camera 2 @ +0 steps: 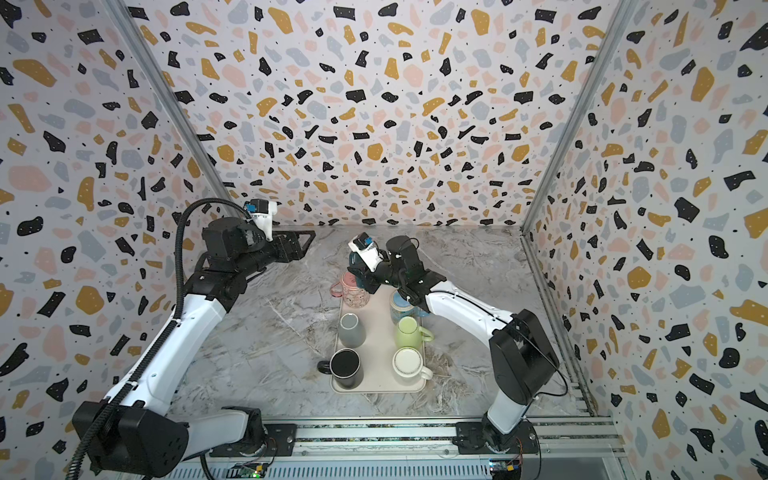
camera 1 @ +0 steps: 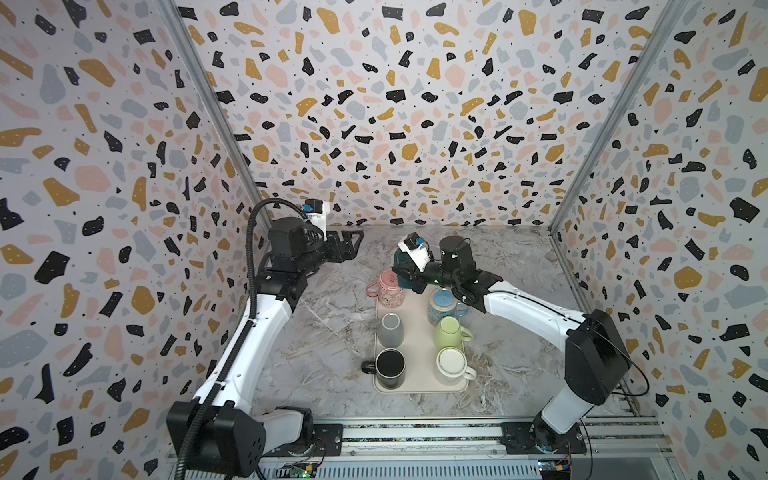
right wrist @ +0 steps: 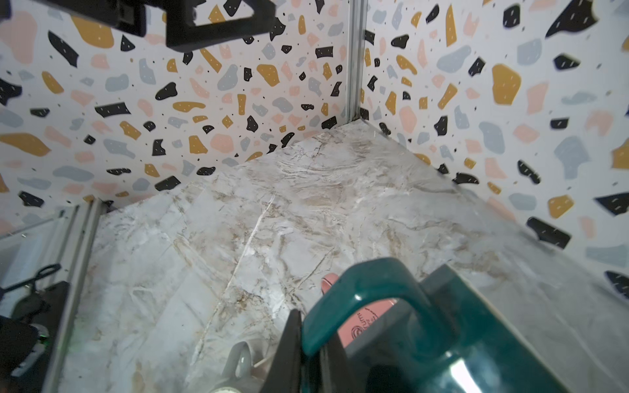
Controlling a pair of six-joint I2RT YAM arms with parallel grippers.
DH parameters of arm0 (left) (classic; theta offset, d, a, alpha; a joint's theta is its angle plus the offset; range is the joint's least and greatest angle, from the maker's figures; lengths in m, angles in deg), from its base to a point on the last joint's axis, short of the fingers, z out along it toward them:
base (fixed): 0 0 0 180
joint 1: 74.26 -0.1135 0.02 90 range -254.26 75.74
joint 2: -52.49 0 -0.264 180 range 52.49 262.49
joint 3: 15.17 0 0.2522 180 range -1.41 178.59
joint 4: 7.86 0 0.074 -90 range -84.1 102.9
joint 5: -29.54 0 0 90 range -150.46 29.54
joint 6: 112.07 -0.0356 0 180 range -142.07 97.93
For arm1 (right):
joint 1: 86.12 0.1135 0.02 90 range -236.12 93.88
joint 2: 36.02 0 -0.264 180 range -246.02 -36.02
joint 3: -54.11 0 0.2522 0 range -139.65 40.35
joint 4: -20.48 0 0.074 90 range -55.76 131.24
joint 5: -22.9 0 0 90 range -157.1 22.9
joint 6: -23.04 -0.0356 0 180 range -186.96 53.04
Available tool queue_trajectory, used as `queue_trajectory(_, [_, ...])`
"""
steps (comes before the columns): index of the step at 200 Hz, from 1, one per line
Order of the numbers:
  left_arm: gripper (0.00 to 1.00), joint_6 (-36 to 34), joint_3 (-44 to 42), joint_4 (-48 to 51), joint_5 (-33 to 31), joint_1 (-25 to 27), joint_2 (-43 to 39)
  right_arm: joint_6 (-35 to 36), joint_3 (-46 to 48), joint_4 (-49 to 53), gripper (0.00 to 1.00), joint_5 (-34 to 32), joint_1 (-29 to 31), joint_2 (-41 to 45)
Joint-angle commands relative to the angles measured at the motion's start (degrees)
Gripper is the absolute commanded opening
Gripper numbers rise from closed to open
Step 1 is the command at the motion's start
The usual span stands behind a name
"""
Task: Turn the mug right side up
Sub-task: 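Bring the mug toward the left gripper while the left gripper reaches for its handle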
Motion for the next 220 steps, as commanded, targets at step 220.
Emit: queue_trajectory(220, [0.70,-13.7,9.9,27.8,8.6,10.4,7.2,30.4,-1.4,1.7,0.00,-9.9,8.9,5.9])
